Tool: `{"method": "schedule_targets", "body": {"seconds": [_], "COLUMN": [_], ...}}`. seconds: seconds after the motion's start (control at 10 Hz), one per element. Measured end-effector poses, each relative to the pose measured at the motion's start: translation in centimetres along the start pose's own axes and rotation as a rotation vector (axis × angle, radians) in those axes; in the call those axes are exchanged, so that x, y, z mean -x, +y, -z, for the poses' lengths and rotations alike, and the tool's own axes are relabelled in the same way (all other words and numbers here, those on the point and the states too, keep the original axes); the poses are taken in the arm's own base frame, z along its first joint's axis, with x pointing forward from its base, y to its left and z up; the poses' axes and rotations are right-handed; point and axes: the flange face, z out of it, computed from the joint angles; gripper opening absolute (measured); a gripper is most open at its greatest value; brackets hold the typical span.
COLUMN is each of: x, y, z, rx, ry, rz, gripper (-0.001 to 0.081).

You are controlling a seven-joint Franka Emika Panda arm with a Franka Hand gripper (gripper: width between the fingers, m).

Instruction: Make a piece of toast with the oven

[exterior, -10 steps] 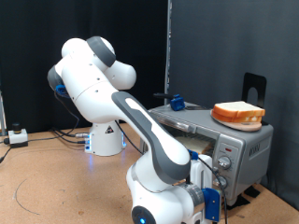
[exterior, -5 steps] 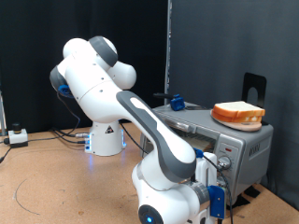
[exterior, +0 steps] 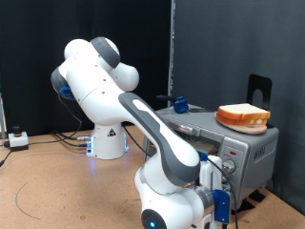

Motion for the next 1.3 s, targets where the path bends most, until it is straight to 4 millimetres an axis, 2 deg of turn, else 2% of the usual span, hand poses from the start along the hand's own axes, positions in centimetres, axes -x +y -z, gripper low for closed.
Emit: {"method": "schedule_targets", "body": {"seconds": [0.1, 0.2, 0.5, 1.0, 1.3], "x": [-0.14, -0.14, -0.16, 0.28, 0.48], "y": [0.28, 0.26, 0.16, -0.10, -0.02], "z": [0.05, 0.05, 0.05, 0.02, 0.03], "rx": [0.001, 0.001, 0.008, 0.024, 0.018], "ry": [0.004, 0.003, 0.001, 0.026, 0.042], "rz": [-0.008, -0.017, 0.020, 0.439, 0.467], "gripper": [0.0273, 0.0100, 0.0093, 0.0093, 0.0093]}}
